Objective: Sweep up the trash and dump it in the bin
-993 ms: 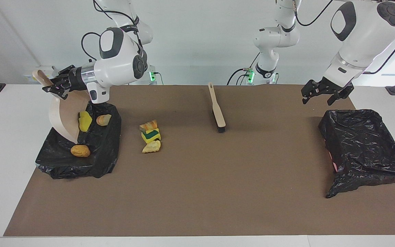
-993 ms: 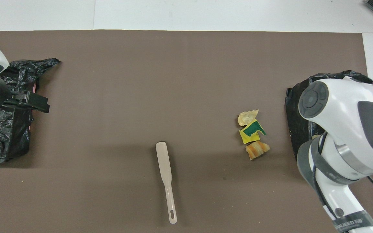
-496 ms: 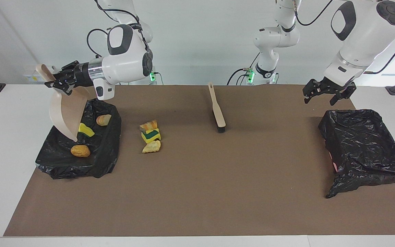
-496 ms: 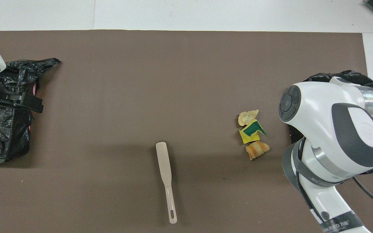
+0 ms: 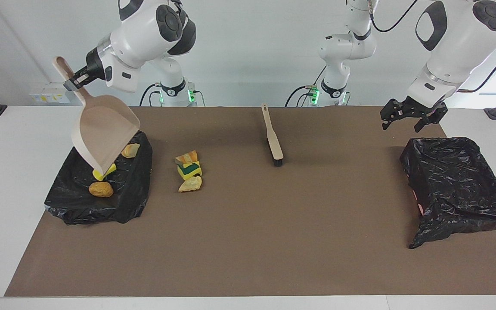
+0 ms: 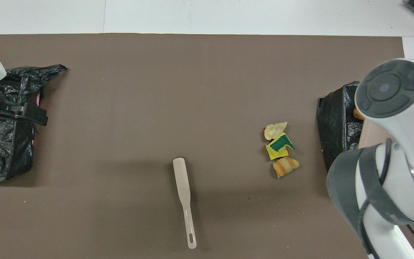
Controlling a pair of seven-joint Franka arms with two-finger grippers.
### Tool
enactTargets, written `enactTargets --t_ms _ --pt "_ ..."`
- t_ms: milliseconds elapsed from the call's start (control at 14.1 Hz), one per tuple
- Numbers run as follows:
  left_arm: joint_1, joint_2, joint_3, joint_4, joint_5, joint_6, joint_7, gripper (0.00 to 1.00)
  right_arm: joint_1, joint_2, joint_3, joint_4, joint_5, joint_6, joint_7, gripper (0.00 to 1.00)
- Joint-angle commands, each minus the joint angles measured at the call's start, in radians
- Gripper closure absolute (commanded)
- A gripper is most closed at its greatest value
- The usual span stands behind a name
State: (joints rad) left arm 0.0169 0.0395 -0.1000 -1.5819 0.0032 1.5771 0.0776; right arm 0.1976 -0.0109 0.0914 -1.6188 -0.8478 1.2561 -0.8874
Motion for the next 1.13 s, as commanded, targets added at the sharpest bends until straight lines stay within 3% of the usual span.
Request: enactTargets --t_ms 0,284,425,638,922,1064 --pt "0.006 -0.006 -0.001 0.005 0.018 0.007 0.008 0.00 0.005 0.003 0.004 0.025 0.219 -0.014 0.331 1.00" --pt "0.005 -0.006 -0.003 0.005 0.018 0.007 0.008 0.00 0.005 0.005 0.005 0.024 0.569 0.101 0.823 1.00" --pt "0.006 -0.006 -0.003 0.005 0.018 0.006 0.008 0.00 0.014 0.032 0.010 0.013 0.653 0.220 1.057 1.00" --pt "0.005 -0.006 -0.001 0.005 0.018 0.001 0.007 0.00 0.113 0.148 0.010 0.030 0.737 0.354 1.276 1.00" --pt "0.005 -0.006 -0.003 0.003 0.018 -0.005 0.005 0.00 0.224 0.349 0.010 0.207 0.780 0.413 1.400 1.00" --pt "0.005 -0.007 -0.003 0.003 0.018 -0.002 0.005 0.00 0.250 0.402 0.010 0.234 0.823 0.460 1.404 1.00"
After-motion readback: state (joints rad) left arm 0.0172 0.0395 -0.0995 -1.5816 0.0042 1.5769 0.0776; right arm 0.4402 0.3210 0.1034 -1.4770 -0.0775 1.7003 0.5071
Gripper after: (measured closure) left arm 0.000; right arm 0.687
